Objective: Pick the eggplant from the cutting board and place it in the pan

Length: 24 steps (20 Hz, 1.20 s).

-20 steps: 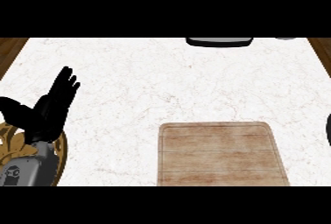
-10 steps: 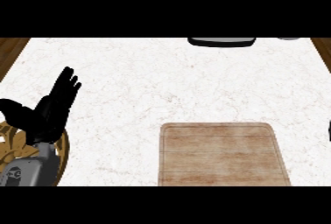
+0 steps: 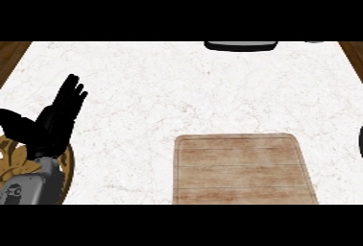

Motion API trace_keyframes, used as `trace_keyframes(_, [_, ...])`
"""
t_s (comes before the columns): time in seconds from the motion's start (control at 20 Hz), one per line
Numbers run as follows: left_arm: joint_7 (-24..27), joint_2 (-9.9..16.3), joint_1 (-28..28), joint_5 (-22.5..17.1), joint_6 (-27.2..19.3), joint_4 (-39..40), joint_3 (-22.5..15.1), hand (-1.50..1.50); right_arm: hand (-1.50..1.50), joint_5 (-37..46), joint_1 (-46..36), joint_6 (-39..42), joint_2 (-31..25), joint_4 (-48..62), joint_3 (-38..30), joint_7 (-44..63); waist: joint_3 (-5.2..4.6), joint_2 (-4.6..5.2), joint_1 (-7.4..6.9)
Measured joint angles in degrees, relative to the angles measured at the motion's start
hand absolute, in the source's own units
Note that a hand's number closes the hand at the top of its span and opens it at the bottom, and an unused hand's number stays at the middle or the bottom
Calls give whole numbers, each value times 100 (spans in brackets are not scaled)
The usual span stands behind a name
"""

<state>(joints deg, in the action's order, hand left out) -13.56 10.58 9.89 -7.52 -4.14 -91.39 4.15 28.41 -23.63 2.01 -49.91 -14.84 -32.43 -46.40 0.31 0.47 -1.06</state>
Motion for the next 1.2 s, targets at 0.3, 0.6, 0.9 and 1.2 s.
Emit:
trace_keyframes(0.3, [48,3,-58,19,-7,42,40,0,-150,-793,183,1382,-605,505,-739,-240,4,-8,85])
trace_keyframes(0.6, [94,-22,-166,26,-34,2,67,0,-150,-1269,673,2221,-1083,701,-1137,-146,18,-29,181])
trace_keyframes(0.9, [49,11,-200,-18,-59,-15,166,0,-150,-1521,1137,2743,-1305,563,-1264,-7,31,-65,300])
trace_keyframes(1.2, [27,45,-253,-36,-45,-74,205,0,-150,-1721,1601,2798,-1274,308,-1328,-54,36,-82,317])
